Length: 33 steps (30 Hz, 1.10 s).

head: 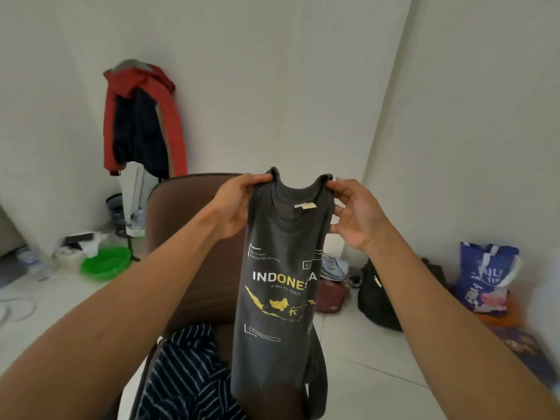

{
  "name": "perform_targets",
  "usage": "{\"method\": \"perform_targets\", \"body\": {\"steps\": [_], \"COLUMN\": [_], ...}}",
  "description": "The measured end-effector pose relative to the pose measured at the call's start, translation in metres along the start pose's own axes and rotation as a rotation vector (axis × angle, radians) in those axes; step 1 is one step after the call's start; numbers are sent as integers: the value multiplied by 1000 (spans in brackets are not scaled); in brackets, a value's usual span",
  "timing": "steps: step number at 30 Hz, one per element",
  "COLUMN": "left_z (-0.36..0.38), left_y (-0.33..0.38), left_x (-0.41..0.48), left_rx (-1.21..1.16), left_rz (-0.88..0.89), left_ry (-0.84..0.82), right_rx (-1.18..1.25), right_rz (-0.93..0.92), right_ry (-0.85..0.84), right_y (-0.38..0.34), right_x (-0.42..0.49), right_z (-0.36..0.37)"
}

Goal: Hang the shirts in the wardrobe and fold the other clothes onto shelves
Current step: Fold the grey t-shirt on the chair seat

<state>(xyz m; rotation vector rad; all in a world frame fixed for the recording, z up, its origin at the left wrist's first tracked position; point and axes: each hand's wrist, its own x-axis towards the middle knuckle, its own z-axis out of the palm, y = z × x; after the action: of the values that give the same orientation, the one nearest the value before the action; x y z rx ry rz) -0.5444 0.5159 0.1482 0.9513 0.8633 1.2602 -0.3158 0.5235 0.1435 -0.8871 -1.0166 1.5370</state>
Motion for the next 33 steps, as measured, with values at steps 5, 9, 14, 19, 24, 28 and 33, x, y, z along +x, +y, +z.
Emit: {"method": "perform_targets", "body": {"steps": [5, 9, 14, 19, 24, 28, 33], "left_z": [-50, -81, -113, -133, -142, -143, -133], "left_y": [-26, -40, -58, -81, -101, -125, -170], "left_x": [31, 55, 78, 89, 74, 43, -33], "left_rx": [21, 36, 37, -7, -54, -84, -129], "left_rz": [-22, -44, -97, -157, -192, -221, -253], "left_ry": [79, 86, 75, 101, 119, 156, 287], "right_rx": [-11, 7, 31, 33, 30, 21, -26], "right_rz": [67, 112, 171, 216, 257, 309, 360], "right_ry": [5, 28, 49, 118, 128, 142, 165], "right_y": [45, 73, 105, 131, 150, 168, 203], "right_x": [45, 82, 116, 129, 113, 86, 18], "right_z": [18, 28, 35, 35, 29, 24, 12]}}
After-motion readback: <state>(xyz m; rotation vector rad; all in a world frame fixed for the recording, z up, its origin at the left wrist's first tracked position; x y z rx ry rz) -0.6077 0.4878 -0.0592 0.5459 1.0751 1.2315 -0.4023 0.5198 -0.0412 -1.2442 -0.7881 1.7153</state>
